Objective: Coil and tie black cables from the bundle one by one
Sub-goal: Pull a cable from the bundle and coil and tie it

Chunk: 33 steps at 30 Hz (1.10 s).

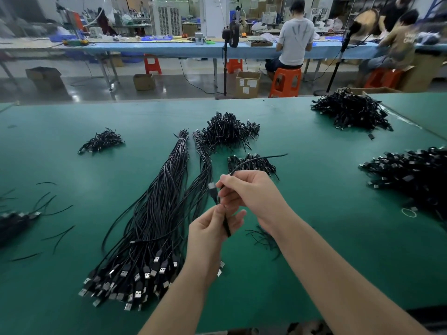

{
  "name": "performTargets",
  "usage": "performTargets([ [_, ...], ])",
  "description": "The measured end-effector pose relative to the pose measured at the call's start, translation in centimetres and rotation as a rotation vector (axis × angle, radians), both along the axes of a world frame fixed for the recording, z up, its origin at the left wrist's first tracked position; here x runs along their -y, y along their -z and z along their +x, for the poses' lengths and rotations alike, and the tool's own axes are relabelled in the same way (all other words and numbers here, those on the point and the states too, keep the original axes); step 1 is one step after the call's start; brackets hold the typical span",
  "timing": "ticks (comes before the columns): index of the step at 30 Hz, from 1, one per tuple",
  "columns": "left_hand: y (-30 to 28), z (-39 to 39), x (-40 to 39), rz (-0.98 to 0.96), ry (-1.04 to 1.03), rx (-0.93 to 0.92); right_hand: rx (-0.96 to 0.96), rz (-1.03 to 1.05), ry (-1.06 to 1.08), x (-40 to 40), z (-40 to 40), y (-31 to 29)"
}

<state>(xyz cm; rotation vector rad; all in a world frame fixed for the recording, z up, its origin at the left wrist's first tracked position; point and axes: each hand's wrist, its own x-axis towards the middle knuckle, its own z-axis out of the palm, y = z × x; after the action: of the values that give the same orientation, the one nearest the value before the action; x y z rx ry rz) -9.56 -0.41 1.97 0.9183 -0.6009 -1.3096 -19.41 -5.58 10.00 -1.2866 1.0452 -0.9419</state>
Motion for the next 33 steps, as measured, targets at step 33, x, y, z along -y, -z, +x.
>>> performTargets([
  [33, -5.1, 2.6, -0.4, -0.165, 0.157, 0.106, 0.522, 0.703, 0.015, -2.4, -0.1, 5.7],
])
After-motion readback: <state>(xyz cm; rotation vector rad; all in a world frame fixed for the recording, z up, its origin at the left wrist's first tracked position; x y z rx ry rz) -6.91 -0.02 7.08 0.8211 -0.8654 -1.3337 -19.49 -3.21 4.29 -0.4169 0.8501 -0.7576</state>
